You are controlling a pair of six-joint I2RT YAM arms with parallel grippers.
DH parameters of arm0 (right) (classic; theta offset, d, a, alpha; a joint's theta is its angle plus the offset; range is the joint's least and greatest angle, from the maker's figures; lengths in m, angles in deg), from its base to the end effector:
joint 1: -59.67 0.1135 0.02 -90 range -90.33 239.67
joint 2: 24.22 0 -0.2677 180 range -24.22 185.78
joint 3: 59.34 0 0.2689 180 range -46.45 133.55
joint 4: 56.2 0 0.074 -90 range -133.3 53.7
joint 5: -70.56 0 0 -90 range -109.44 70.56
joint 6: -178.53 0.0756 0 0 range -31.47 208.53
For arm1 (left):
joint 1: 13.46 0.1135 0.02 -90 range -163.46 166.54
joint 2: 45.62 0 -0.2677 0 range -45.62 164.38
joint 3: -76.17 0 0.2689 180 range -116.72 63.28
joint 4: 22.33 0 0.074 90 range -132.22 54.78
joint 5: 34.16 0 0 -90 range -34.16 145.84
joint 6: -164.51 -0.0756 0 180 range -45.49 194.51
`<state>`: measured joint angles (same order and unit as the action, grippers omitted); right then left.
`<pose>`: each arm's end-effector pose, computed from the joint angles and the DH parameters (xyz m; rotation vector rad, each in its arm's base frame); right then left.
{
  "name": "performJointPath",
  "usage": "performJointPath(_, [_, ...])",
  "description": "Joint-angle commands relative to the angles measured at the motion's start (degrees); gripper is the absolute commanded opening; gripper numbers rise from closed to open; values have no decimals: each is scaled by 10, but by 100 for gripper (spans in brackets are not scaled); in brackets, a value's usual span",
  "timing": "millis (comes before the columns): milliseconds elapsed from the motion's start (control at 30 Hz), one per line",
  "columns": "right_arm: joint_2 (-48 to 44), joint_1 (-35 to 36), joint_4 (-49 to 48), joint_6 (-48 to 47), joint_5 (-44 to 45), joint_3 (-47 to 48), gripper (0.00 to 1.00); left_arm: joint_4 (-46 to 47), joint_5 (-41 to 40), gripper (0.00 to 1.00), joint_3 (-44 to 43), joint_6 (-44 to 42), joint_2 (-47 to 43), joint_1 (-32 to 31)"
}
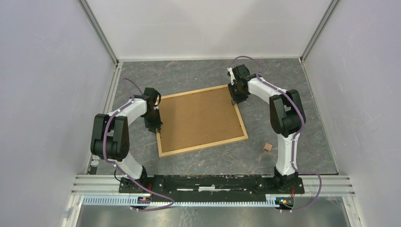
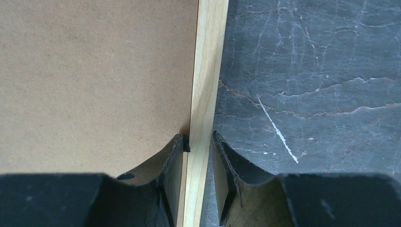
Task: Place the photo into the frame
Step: Install the photo frame at the center of the board.
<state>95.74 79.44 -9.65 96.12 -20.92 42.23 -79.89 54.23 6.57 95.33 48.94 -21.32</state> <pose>0.4437 0.1616 0.1251 -0.2960 2.7010 0.1769 0.3020 -0.0395 0.1186 -0.3422 2.9886 -0.0078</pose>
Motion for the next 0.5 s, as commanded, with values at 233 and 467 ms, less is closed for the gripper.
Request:
performJointPath(233, [-92, -21, 2, -17, -42, -12, 54, 7, -23, 2, -4, -29, -21, -5])
performJointPath(467, [-48, -25, 18, -15, -36, 11, 37, 6, -22, 2, -3, -28, -21, -7])
